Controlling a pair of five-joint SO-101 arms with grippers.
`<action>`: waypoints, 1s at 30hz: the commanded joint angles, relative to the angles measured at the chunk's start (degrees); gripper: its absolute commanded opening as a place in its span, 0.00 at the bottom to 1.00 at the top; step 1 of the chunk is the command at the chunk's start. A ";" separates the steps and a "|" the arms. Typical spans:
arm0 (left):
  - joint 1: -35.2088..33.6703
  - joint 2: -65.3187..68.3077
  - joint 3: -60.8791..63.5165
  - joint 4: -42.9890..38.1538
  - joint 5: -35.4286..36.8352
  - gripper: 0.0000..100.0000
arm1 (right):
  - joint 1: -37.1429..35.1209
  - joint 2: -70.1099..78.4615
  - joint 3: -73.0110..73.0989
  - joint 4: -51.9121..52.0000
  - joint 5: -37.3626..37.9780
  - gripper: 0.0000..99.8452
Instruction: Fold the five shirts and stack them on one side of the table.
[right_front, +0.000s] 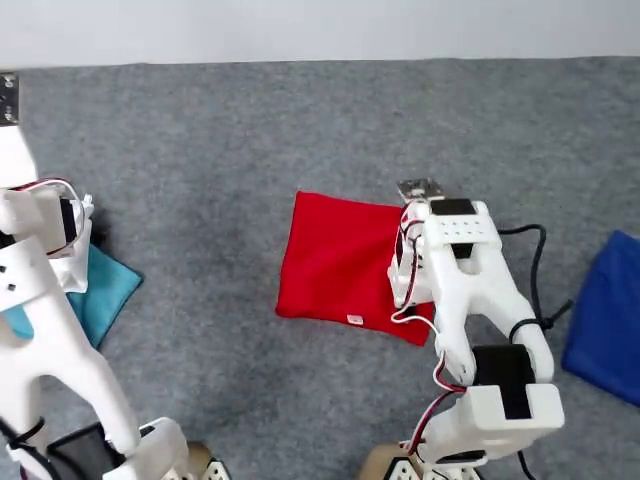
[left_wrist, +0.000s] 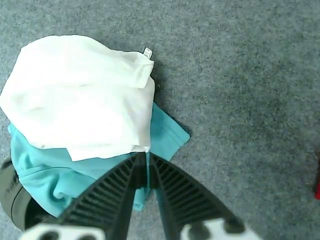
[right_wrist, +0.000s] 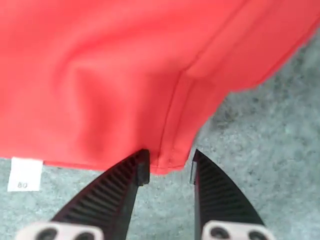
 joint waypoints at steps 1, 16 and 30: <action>-0.44 -1.76 0.04 1.05 -0.26 0.02 | 0.84 -3.12 0.35 -1.89 0.00 0.15; -0.44 -1.85 0.04 1.05 -0.26 0.02 | 1.10 -3.74 0.53 -0.92 0.00 0.01; -0.44 -1.85 0.04 1.05 -0.44 0.02 | 1.19 -18.15 1.41 9.01 0.26 0.01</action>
